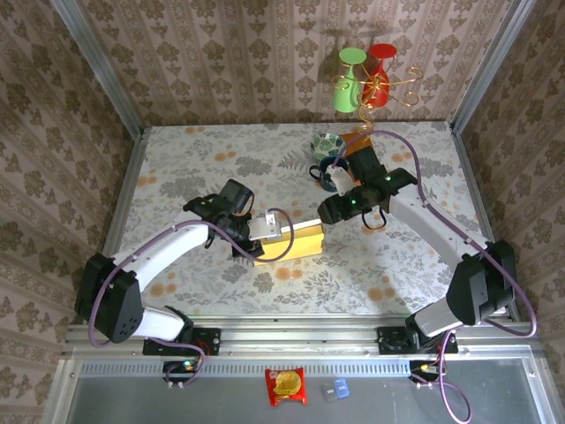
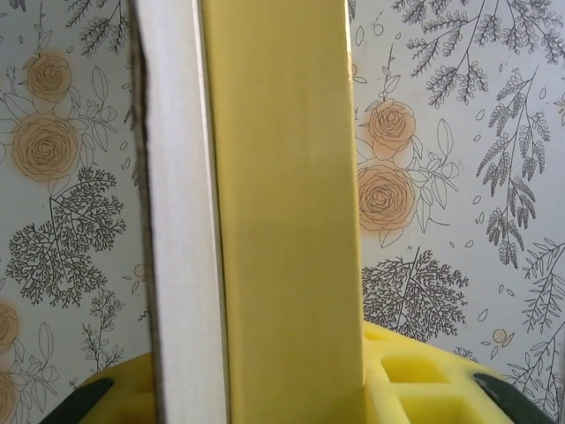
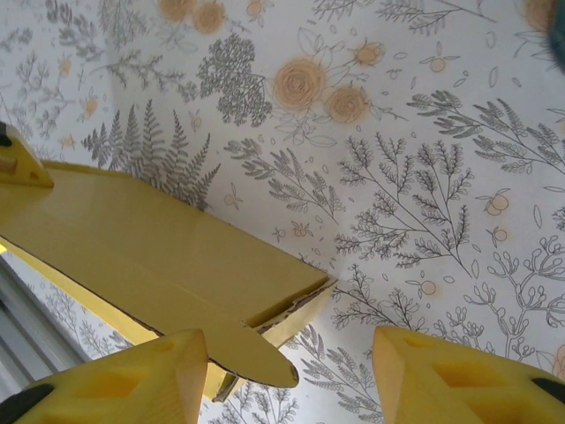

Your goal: Fold the paper box

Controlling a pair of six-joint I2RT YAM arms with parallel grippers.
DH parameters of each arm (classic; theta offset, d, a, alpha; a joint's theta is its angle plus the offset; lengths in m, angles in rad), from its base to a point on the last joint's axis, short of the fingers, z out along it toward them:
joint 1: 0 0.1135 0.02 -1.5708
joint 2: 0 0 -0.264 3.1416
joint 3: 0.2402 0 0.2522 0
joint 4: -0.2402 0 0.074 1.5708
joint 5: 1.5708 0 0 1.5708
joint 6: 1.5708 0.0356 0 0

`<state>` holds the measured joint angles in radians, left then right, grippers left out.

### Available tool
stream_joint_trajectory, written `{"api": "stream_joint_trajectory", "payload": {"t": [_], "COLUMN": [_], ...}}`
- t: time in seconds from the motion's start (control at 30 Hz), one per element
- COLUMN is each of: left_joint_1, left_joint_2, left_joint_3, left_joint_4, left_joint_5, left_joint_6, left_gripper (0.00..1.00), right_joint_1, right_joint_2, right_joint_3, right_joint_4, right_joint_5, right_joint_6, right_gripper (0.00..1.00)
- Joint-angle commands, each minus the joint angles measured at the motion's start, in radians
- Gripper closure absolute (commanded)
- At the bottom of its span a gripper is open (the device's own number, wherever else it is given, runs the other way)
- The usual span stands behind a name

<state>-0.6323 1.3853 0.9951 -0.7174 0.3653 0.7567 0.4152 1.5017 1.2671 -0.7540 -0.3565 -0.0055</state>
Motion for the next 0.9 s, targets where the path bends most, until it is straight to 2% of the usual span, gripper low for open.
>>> {"api": "stream_joint_trajectory", "payload": {"t": [0.0,0.2,0.33,0.87], "left_joint_1": [0.005,0.008,0.008,0.011], "left_joint_2": [-0.013,-0.011,-0.006,0.002], "left_joint_3": [0.003,0.003,0.003,0.005], "left_joint_4": [-0.015,-0.012,-0.008,0.006], "left_joint_5": [0.033,0.032,0.033,0.032], "left_joint_6": [0.036,0.037,0.032,0.026], "left_gripper": [0.72,0.73,0.73,0.73], "right_joint_1": [0.006,0.01,0.01,0.034], "right_joint_2": [0.018,0.02,0.022,-0.006], "right_joint_3": [0.029,0.014,0.01,0.003], "right_joint_4": [-0.073,-0.066,-0.068,-0.096], "right_joint_5": [-0.081,-0.144,-0.125,-0.042], "right_joint_6": [-0.079,-0.073,-0.071,-0.072], "right_gripper": [0.46,0.5,0.56,0.69]}}
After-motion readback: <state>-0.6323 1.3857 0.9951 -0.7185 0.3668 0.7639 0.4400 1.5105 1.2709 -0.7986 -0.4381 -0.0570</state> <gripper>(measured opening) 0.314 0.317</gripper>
